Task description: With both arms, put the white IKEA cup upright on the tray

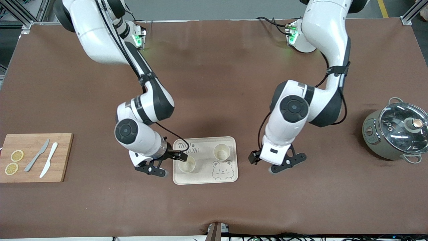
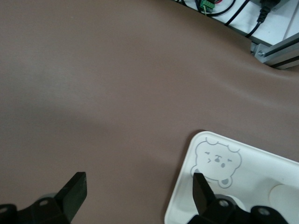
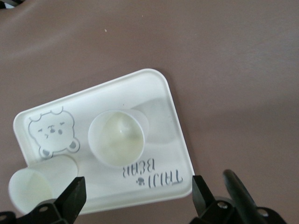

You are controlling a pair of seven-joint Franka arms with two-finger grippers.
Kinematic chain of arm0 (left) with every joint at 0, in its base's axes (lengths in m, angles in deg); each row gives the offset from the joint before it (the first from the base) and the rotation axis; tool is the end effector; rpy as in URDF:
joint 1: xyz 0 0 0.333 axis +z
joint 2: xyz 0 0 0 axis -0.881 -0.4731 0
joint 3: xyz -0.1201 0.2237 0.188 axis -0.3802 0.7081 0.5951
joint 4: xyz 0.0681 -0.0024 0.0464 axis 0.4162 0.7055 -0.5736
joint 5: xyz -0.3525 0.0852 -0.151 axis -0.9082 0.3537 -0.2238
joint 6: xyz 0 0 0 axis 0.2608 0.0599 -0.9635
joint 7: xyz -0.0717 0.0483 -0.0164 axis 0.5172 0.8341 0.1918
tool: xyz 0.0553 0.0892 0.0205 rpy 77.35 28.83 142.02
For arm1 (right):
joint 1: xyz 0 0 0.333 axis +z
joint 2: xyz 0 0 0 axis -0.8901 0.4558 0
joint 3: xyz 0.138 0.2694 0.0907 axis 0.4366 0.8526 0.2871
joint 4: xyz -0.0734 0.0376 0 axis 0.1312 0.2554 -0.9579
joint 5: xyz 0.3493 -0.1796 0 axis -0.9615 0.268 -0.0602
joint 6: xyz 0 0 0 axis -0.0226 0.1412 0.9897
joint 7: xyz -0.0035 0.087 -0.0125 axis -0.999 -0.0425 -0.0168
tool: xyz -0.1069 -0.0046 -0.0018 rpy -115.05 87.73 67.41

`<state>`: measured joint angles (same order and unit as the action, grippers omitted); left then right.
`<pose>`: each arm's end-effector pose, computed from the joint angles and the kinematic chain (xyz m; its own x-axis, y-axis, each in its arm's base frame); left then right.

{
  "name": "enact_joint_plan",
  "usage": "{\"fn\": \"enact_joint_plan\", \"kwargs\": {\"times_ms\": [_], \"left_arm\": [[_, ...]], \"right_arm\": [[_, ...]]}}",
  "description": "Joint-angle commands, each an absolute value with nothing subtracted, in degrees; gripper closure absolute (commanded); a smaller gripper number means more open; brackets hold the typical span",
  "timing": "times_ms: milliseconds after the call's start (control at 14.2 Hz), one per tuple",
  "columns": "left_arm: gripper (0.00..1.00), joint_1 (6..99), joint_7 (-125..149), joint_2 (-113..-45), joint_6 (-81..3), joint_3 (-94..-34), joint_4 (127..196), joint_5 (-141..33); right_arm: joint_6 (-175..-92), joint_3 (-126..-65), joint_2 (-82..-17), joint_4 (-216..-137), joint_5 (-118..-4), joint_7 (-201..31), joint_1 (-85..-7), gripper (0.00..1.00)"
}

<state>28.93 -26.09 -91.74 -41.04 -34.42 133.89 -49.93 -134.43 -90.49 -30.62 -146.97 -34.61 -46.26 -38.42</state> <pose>0.6826 -0.3172 0.3921 0.9160 0.3734 0.1467 0.3646 -0.9274 0.0841 0.6883 0.3195 0.3452 0.9712 -0.2360 -0.0323 -0.2379 -0.9544 -0.1803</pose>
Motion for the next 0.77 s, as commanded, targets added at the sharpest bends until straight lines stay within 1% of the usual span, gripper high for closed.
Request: {"fn": "enact_joint_plan", "kwargs": {"times_ms": [0, 282, 493, 704], "left_arm": [[0.00, 30.6, -21.9, -85.2, -38.9, -34.9, 140.3, -49.7], [0.00, 34.1, -15.4, -80.1, -35.7, -34.8, 143.9, -49.6], [0.00, 36.5, -9.4, -75.4, -35.2, -34.7, 148.4, -49.5], [0.00, 38.9, -4.1, -71.4, -34.7, -34.6, 152.1, -49.0]], "right_arm": [[-126.3, -90.2, -38.1, -149.0, -34.3, -45.2, -39.6, 0.00], [-115.2, -90.2, -46.7, -150.0, -34.3, -45.7, -40.6, 0.00], [-110.6, -90.3, -55.0, -155.2, -33.4, -46.8, -40.8, 0.00], [-109.1, -90.3, -63.9, -162.9, -30.3, -51.2, -42.4, 0.00]]}}
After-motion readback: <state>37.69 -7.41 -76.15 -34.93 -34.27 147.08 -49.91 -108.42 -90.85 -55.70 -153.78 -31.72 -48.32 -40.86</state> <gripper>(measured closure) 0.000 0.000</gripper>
